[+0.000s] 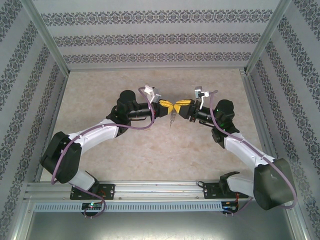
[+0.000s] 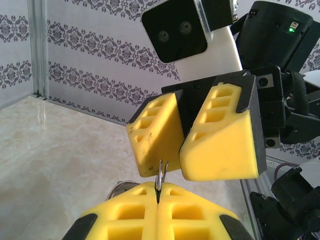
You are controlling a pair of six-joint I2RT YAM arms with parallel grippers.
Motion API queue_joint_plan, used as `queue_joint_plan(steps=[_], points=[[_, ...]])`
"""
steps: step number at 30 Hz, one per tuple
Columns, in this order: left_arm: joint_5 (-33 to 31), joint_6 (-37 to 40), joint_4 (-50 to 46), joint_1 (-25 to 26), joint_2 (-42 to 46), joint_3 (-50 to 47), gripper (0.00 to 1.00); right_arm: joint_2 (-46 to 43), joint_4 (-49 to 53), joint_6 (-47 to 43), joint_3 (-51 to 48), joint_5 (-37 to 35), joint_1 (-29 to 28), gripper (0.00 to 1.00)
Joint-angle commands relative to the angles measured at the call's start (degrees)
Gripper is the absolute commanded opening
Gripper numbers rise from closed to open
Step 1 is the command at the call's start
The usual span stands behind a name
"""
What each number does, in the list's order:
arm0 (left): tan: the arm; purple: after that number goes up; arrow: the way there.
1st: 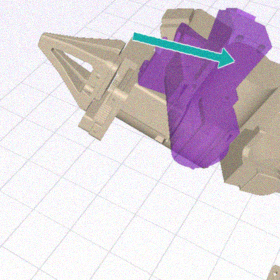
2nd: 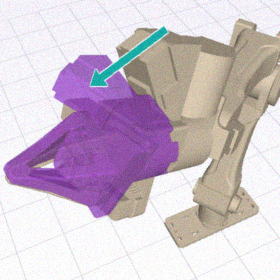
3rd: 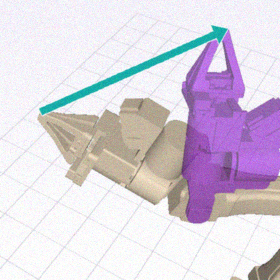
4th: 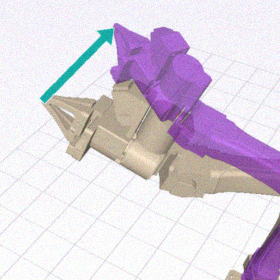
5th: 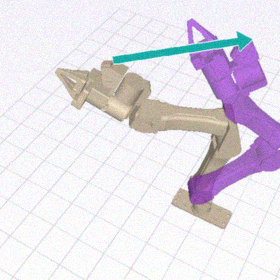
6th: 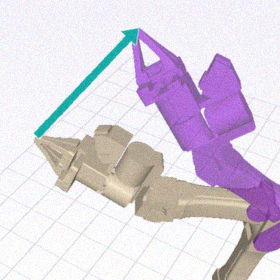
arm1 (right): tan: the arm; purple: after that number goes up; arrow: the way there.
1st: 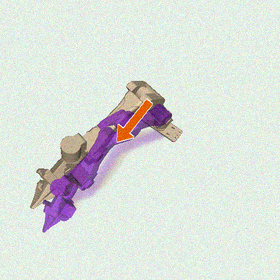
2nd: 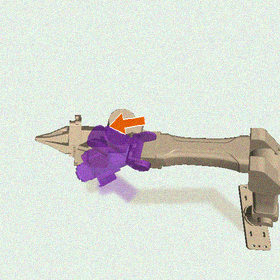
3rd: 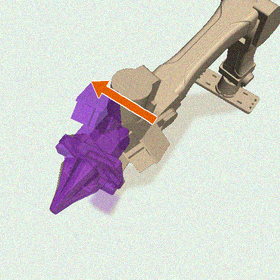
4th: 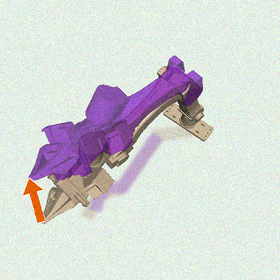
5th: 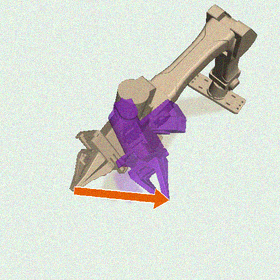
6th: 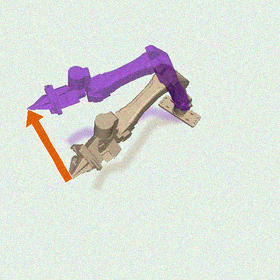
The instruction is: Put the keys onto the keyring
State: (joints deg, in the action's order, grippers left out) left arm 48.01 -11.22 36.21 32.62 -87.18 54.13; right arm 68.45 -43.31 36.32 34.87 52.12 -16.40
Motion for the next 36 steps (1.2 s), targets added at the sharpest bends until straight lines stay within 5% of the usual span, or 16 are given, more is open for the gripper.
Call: queue_joint_plan(steps=[1, 4, 13, 17, 21, 27, 29, 36], points=[[1.6, -1.5, 4.9, 0.0, 0.1, 1.5, 0.0, 0.7, -3.4, 0.2, 0.9, 1.8, -0.5, 0.35], [1.7, -1.7, 5.1, 0.0, 0.1, 1.6, 0.0, 1.2, -4.0, 0.2, 0.6, 1.8, -0.2, 0.32], [1.3, -1.6, 4.7, 0.0, 0.1, 1.7, 0.0, 0.9, -5.0, 0.7, -0.1, 2.2, 0.6, 0.0], [-1.1, -0.4, 4.2, 0.0, 0.8, 0.9, 0.02, 0.8, -4.8, 0.6, -0.2, 2.3, 1.2, 0.0], [-4.6, 2.0, 2.9, -0.3, 2.8, -0.1, 0.19, 1.4, -3.8, 0.2, 0.4, 2.6, 1.6, 0.0], [-11.1, 7.0, -6.4, -1.6, 6.4, 1.3, 0.74, 3.9, -1.6, -1.1, 2.6, 3.2, 2.2, 0.0], [-12.2, 9.4, -10.0, -2.1, 7.2, 2.3, 1.0, 4.8, -0.5, -1.9, 3.5, 3.4, 2.3, 0.0], [-18.4, 12.4, -15.8, -3.0, 7.5, 5.4, 1.0, 9.8, 3.8, -4.5, 8.6, 6.2, 2.3, 0.0]])
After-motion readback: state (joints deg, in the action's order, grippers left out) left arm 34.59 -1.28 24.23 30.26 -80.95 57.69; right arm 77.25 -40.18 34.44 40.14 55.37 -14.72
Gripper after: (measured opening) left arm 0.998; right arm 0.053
